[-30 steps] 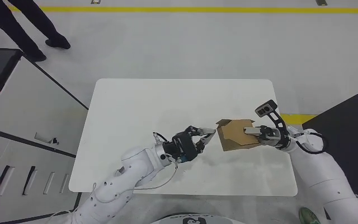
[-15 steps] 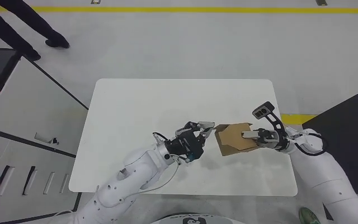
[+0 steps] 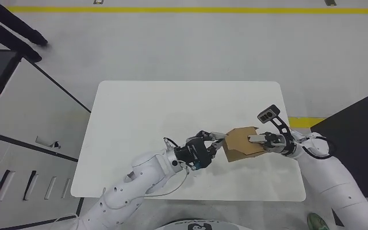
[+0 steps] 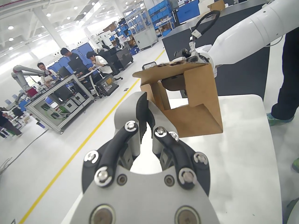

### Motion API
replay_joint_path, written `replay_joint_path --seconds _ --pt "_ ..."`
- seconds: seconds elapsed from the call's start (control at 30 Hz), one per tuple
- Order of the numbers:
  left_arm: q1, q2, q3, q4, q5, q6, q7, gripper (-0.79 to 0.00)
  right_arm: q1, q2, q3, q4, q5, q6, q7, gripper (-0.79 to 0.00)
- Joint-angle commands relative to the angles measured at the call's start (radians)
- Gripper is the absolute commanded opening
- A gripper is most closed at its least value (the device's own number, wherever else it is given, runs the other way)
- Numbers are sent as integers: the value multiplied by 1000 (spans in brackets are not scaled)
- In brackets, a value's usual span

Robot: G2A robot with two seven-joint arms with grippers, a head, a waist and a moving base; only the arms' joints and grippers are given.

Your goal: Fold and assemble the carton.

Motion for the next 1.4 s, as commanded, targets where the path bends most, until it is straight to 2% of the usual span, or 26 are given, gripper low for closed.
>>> replay_joint_path --seconds 0.0,0.77,1.37 --pt "-2 -1 2 5 -10 -7 6 -785 4 2 -18 3 22 0 0 -785" --pt "-22 -10 27 -1 13 -17 -15 -785 102 22 -188 94 148 95 0 -785" --pt "-48 -21 56 16 9 -33 -49 -785 142 34 -252 100 160 67 0 -785"
